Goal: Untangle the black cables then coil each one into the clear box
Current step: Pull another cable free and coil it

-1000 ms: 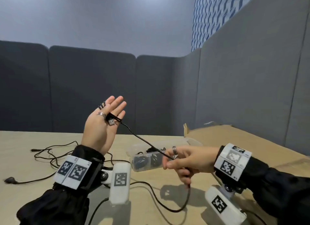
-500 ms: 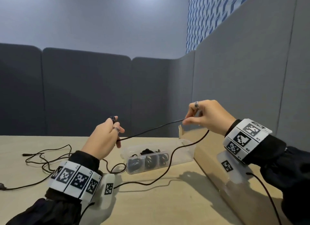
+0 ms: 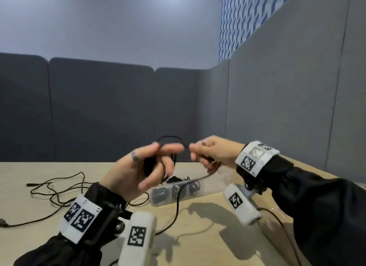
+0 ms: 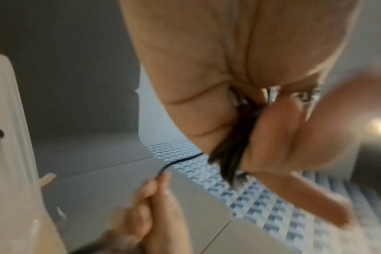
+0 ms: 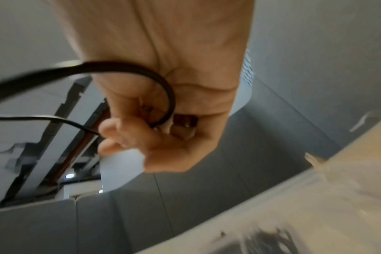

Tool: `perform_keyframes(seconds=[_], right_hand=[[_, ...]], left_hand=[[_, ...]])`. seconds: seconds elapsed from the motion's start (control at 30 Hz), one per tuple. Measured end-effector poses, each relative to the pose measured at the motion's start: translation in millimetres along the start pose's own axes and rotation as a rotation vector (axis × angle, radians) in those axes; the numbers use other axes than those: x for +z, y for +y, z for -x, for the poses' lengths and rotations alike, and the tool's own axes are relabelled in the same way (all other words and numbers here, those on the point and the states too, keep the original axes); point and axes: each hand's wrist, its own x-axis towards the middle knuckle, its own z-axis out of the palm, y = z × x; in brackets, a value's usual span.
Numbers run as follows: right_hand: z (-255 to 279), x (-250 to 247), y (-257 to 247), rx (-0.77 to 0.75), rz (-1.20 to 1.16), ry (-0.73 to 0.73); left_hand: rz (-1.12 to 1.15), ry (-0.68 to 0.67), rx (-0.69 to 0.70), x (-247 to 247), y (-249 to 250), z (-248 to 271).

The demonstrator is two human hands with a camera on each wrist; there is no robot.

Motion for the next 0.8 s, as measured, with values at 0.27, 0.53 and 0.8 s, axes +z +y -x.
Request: perform_keyframes(seconds=[0.27,0.53,0.8], right_hand=[[23,67,15,0.111,-0.254,-0.728],[47,3,34,0.251,-0.353,-0.277],[44,-31,19,-0.142,0.627,0.414]], left_hand=[[0.027,0.716,0.299,-5,2,-11],[-0.566,0.992,0.218,-26,13,7],[-0.733,0.997,0.088,-23,-2,0]])
